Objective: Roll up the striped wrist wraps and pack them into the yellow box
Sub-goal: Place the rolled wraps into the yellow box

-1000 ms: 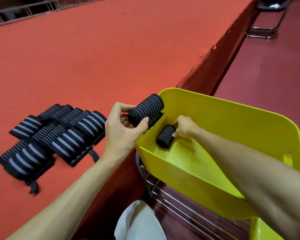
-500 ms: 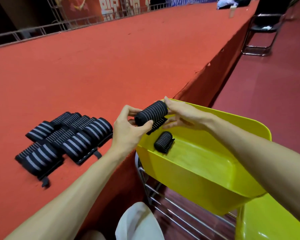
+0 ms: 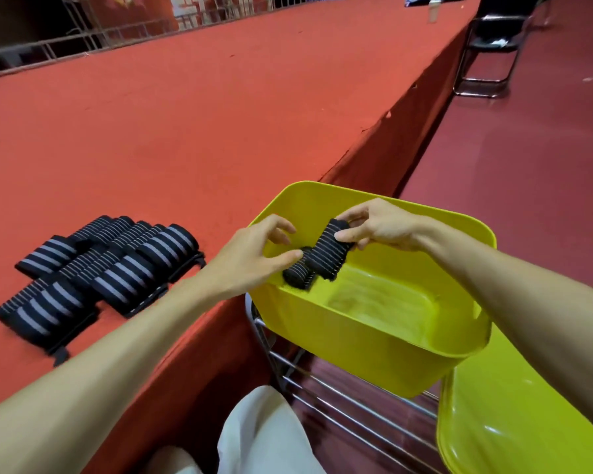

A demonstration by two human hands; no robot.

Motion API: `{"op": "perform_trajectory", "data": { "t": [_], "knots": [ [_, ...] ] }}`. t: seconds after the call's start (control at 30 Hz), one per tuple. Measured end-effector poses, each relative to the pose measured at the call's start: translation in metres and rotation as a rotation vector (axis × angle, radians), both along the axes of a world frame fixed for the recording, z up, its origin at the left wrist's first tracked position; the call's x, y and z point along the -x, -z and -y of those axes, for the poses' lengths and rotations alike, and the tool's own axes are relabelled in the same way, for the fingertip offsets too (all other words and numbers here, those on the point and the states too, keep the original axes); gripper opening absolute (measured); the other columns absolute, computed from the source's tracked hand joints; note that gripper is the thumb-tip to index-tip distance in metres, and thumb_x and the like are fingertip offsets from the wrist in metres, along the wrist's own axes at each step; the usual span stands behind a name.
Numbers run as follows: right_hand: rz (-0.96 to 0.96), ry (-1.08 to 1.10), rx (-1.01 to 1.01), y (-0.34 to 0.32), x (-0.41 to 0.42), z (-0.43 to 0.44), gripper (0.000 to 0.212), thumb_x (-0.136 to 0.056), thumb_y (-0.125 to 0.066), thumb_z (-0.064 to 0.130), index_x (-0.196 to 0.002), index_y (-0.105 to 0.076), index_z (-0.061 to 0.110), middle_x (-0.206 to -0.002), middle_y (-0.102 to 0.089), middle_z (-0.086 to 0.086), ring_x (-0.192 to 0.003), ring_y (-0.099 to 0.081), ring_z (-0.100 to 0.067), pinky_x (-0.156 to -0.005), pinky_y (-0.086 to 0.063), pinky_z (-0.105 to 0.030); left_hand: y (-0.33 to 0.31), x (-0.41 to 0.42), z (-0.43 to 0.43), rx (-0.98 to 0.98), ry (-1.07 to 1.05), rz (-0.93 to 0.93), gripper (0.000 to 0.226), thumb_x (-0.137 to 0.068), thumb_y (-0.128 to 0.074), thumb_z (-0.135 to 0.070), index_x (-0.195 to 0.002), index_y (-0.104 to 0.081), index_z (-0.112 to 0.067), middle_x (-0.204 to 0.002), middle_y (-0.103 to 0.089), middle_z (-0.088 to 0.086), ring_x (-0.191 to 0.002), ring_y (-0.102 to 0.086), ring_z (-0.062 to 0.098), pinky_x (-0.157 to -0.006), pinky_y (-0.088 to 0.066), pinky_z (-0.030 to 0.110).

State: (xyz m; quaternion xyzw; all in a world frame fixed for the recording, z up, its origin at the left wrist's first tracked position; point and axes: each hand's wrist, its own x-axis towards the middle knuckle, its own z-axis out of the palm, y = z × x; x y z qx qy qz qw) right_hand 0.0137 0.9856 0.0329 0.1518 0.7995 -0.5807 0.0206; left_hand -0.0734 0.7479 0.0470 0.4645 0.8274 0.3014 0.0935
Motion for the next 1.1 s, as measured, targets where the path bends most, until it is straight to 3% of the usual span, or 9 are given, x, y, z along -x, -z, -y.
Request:
{"op": "perform_trajectory", "data": {
  "t": [0.1,0.23,0.37,0.47,0.63,0.7,0.87,1.0,1.1],
  "knots": [
    [0.172,0.004,-0.194,0.028,0.012,-0.010,0.035,-0.084,-0.074,0.011,-0.116,-0.065,0.001,-0.091,-0.065,-0.008,-0.076,-0.061,-0.016,-0.058,-0.052,-0.020,0.007,0.014,0.003,-0.079,-0.020,-0.193,0.017,-0.089,-0.059,-0.036,-0.103,-0.062,-0.027,-0.094,-0.065,-0.010,-0.092,-0.055,0.012,-0.090,-0.043,0.046],
    [0.320,-0.001,-0.254,0.061,0.037,-0.013,0.032,-0.086,-0.073,0.015,-0.111,-0.066,-0.005,-0.099,-0.065,-0.013,-0.084,-0.064,-0.022,-0.076,-0.057,-0.031,0.019,0.021,0.004,-0.153,-0.014,-0.187,0.013,-0.085,-0.055,-0.032,-0.094,-0.063,-0.029,-0.090,-0.062,-0.011,-0.087,-0.050,0.012,-0.084,-0.037,0.037],
    [0.400,0.007,-0.279,0.081,0.057,-0.009,0.033,-0.089,-0.070,0.020,-0.110,-0.065,-0.005,-0.086,-0.065,-0.006,-0.067,-0.063,-0.018,-0.059,-0.056,-0.024,0.021,0.030,0.004,-0.137,0.052,-0.151,0.010,-0.089,-0.059,-0.022,-0.094,-0.068,-0.019,-0.093,-0.062,-0.006,-0.089,-0.049,0.012,-0.080,-0.037,0.028],
    [0.393,0.051,-0.248,0.089,0.068,-0.002,0.035,-0.091,-0.067,0.020,-0.115,-0.062,-0.005,-0.085,-0.063,-0.006,-0.063,-0.062,-0.015,-0.048,-0.053,-0.018,0.024,0.033,0.005,-0.119,0.077,-0.174,0.009,-0.090,-0.059,-0.023,-0.091,-0.068,-0.021,-0.090,-0.059,-0.012,-0.087,-0.046,0.008,-0.079,-0.035,0.023],
    [0.407,0.135,-0.375,0.103,0.075,0.002,0.037,-0.088,-0.071,0.023,-0.116,-0.060,0.003,-0.105,-0.067,-0.012,-0.070,-0.071,-0.020,-0.068,-0.061,-0.033,0.028,0.031,0.003,-0.143,0.051,-0.208,0.017,-0.088,-0.052,-0.032,-0.089,-0.067,-0.025,-0.088,-0.057,-0.017,-0.087,-0.048,0.011,-0.082,-0.041,0.035],
    [0.394,0.154,-0.455,0.104,0.075,0.004,0.034,-0.086,-0.072,0.025,-0.110,-0.062,0.004,-0.102,-0.068,-0.013,-0.068,-0.071,-0.019,-0.067,-0.061,-0.033,0.029,0.030,0.004,-0.158,0.050,-0.212,0.019,-0.088,-0.052,-0.032,-0.096,-0.067,-0.025,-0.089,-0.058,-0.016,-0.088,-0.050,0.011,-0.083,-0.043,0.036],
    [0.353,0.111,-0.779,0.080,0.070,0.010,0.037,-0.079,-0.078,0.037,-0.090,-0.062,0.006,-0.098,-0.067,-0.015,-0.086,-0.063,-0.028,-0.075,-0.052,-0.034,0.022,0.022,0.013,-0.227,0.049,-0.183,0.027,-0.090,-0.054,-0.026,-0.116,-0.062,-0.023,-0.095,-0.060,-0.012,-0.100,-0.050,0.002,-0.091,-0.038,0.024],
    [0.268,0.197,-0.780,0.048,0.061,0.018,0.038,-0.082,-0.076,0.040,-0.084,-0.065,0.003,-0.072,-0.067,-0.012,-0.064,-0.069,-0.023,-0.071,-0.059,-0.036,0.010,0.014,0.032,-0.242,0.032,-0.210,0.027,-0.089,-0.053,-0.024,-0.114,-0.062,-0.021,-0.098,-0.061,-0.010,-0.102,-0.051,0.003,-0.090,-0.037,0.022],
    [0.118,0.203,-0.715,0.016,0.050,0.037,0.027,-0.088,-0.071,0.036,-0.087,-0.066,0.009,-0.072,-0.070,-0.011,-0.056,-0.069,-0.020,-0.060,-0.060,-0.036,-0.003,0.007,0.051,-0.276,-0.051,-0.191,0.025,-0.089,-0.053,-0.024,-0.110,-0.064,-0.021,-0.097,-0.063,-0.010,-0.101,-0.054,0.007,-0.091,-0.039,0.027]
  ]
}}
